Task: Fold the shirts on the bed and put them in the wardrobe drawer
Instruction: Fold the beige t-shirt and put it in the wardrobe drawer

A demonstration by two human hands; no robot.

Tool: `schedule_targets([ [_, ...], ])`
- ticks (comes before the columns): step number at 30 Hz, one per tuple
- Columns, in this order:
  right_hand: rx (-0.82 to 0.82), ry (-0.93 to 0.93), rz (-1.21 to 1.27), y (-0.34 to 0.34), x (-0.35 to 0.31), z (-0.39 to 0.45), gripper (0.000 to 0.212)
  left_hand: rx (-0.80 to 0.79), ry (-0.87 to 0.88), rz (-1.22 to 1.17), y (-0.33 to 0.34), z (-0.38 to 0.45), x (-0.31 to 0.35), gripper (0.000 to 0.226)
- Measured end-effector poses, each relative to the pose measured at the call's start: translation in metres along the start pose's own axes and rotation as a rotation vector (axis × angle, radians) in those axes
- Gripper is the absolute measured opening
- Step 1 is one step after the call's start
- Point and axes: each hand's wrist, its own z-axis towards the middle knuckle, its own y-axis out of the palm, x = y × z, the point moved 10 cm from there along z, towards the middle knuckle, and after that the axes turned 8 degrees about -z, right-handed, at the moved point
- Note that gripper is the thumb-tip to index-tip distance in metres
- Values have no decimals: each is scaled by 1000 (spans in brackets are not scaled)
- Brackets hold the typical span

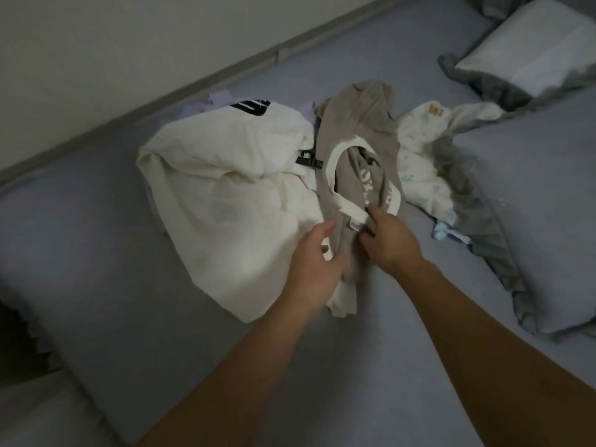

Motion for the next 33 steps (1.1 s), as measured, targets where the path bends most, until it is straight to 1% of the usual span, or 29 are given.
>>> schedule_targets([
  [2, 90, -36, 7, -14, -3, -25, 27, 31, 6, -18, -2, -14, -4, 55],
  [4, 186, -149, 9, -35, -13, -65, 8, 47, 32, 4, -4, -39, -2, 62],
  [5, 216, -242, -5, -45, -22, -89, 4, 37, 77, 47, -4, -54, 4, 69],
  [6, 230, -335, -19, -54, -30, -116, 7, 10, 152, 106, -2, -69, 13, 77],
  [8, 228, -496, -38, -67, -43, -172, 7, -68, 341, 270, 9, -102, 33, 85],
  [9, 215, -567, -44, -69, -46, -200, 5, -107, 403, 345, 16, -120, 37, 82],
  [10, 195, -626, -43, -69, -48, -226, 5, -130, 423, 388, 21, -136, 37, 74],
  [11, 172, -672, -22, -66, -46, -249, 6, -143, 404, 401, 23, -153, 32, 61],
  [13, 89, -696, 79, -53, -30, -284, 6, -147, 329, 405, 26, -190, 13, 32],
  [14, 39, -671, 137, -42, -18, -296, 4, -138, 296, 401, 26, -210, 1, 24],
  [15, -15, -625, 188, -29, -5, -305, 2, -112, 259, 390, 24, -231, -12, 21],
  [17, -89, -511, 263, -1, 19, -313, 8, -29, 214, 304, 18, -272, -37, 21],
  [19, -121, -349, 311, 26, 42, -305, 11, 64, 188, 197, 14, -306, -53, 24],
  [20, -145, -236, 331, 38, 54, -297, 14, 101, 168, 139, 15, -318, -60, 22],
  [21, -179, -111, 371, 51, 64, -290, 19, 133, 134, 71, 16, -327, -68, 23],
  [22, -224, 1, 442, 62, 71, -283, 28, 173, 91, -6, 15, -334, -76, 31],
  [23, -276, 93, 525, 74, 74, -278, 36, 204, 53, -60, 14, -338, -85, 33],
  [24, -325, 156, 593, 87, 74, -275, 42, 218, 75, -80, 13, -343, -86, 33],
  [26, -386, 196, 667, 106, 64, -269, 41, 236, 152, -70, 9, -343, -90, 46],
  [27, -399, 178, 686, 113, 57, -265, 40, 267, 164, -92, 6, -340, -97, 48],
  [28, -398, 136, 698, 120, 50, -262, 38, 315, 183, -138, 2, -336, -104, 45],
  [30, -349, 64, 749, 125, 42, -255, 30, 491, 231, -281, -10, -333, -119, 30],
  [32, -300, 69, 890, 125, 51, -255, 26, 735, 262, -382, -21, -340, -140, 33],
  [33, -301, 60, 985, 123, 57, -261, 26, 854, 231, -439, -22, -348, -155, 32],
])
